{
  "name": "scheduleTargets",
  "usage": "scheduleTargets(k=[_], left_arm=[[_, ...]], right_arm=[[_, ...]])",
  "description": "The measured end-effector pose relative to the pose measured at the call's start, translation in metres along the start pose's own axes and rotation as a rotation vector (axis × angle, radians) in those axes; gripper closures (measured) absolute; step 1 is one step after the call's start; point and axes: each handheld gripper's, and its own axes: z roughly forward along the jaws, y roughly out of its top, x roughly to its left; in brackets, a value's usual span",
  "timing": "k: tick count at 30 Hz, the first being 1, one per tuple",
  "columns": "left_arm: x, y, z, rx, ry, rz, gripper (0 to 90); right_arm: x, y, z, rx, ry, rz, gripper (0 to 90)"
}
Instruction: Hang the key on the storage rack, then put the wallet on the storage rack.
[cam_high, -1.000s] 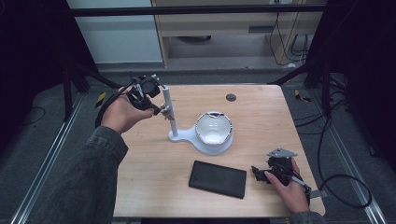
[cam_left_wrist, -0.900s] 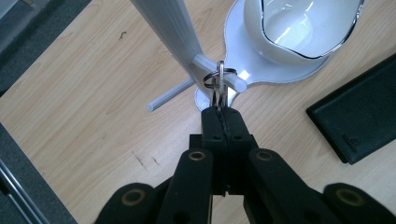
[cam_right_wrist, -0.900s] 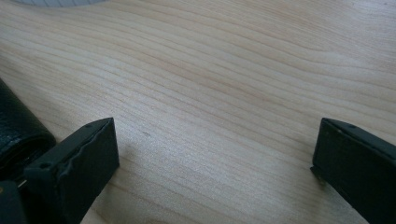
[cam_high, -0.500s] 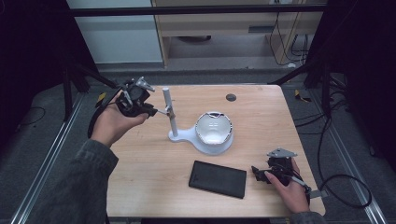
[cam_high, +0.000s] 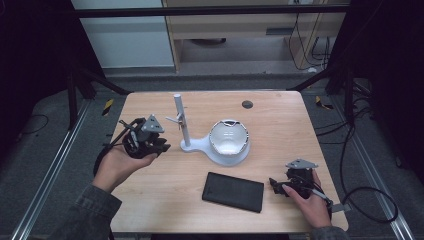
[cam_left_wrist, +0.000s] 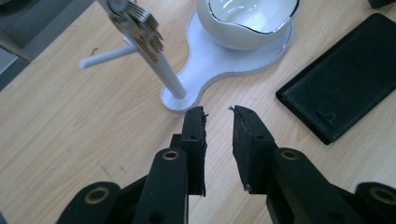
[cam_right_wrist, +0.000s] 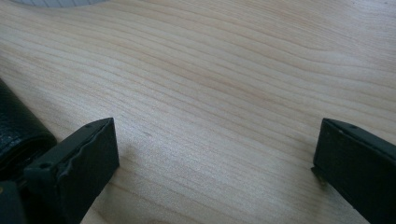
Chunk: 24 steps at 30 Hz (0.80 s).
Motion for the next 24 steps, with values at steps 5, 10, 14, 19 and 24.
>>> scheduleTargets(k=[5, 10, 14, 19, 24], left_arm=[[-0.012, -0.013, 0.016, 0.001, -0.034, 0.012, 78.1], [-0.022, -0.022, 0.033, 0.017, -0.077, 0.018, 85.0], [-0.030, -0.027, 0.045, 0.019, -0.106, 0.023, 89.4], [-0.048, -0.032, 0.063, 0.020, -0.162, 0.054, 89.7], [-0.057, -0.039, 0.083, 0.039, -0.198, 0.056, 90.0]], right_arm=[[0.000, 0.000, 0.000, 0.000, 0.000, 0.000, 0.3], [0.000, 0.000, 0.000, -0.001, -0.001, -0.002, 0.3], [0.000, 0.000, 0.000, -0.001, -0.001, -0.001, 0.4], [0.002, 0.000, -0.003, -0.001, 0.008, -0.015, 6.6], [0.003, 0.003, -0.011, -0.055, -0.002, -0.030, 8.1]])
